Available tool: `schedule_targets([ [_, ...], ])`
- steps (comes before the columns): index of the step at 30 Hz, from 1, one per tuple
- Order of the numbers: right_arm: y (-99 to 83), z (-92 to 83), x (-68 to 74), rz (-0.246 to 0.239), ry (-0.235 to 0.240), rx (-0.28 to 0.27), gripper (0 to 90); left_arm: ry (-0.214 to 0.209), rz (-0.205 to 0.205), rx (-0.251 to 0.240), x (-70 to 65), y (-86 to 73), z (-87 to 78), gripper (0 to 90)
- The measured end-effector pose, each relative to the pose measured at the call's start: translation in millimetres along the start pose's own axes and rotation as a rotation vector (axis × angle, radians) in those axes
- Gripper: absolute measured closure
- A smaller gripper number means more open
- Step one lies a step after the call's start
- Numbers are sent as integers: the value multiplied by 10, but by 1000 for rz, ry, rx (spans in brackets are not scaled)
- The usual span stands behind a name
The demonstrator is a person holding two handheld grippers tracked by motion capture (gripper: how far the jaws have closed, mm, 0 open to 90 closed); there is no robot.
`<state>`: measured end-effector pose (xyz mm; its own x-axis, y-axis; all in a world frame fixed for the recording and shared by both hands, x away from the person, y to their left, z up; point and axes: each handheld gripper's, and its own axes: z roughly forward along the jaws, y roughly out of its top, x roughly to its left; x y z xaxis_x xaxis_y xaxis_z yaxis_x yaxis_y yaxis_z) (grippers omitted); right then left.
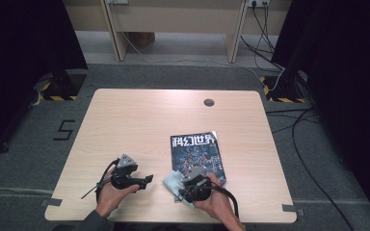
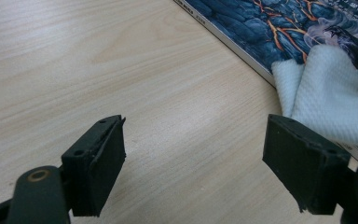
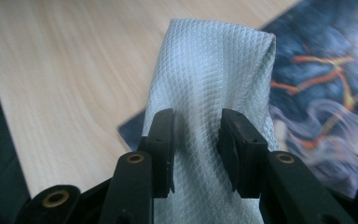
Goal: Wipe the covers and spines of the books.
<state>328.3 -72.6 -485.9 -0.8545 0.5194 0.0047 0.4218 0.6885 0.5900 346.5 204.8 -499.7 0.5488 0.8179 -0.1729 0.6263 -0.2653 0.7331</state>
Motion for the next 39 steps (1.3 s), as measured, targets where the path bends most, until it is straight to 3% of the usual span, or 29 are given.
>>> schedule_targets([
  [12, -298, -238, -260, 85, -86, 7, 661, -8, 9, 8, -34, -8, 16, 202],
  [17, -438, -353, -413, 131, -123, 8, 661, -7, 11, 13, -45, -8, 23, 202],
  [19, -517, -424, -520, 162, -163, 15, 661, -10, 13, 13, -47, -7, 27, 202],
  [25, -645, -515, -682, 220, -190, 2, 663, -11, 15, 18, -56, -6, 41, 202],
  [34, -628, -499, -652, 215, -198, 13, 664, -26, 26, 27, -101, -16, 84, 201],
  [39, -590, -459, -551, 203, -158, 7, 663, -48, 34, 14, -181, -14, 96, 200],
])
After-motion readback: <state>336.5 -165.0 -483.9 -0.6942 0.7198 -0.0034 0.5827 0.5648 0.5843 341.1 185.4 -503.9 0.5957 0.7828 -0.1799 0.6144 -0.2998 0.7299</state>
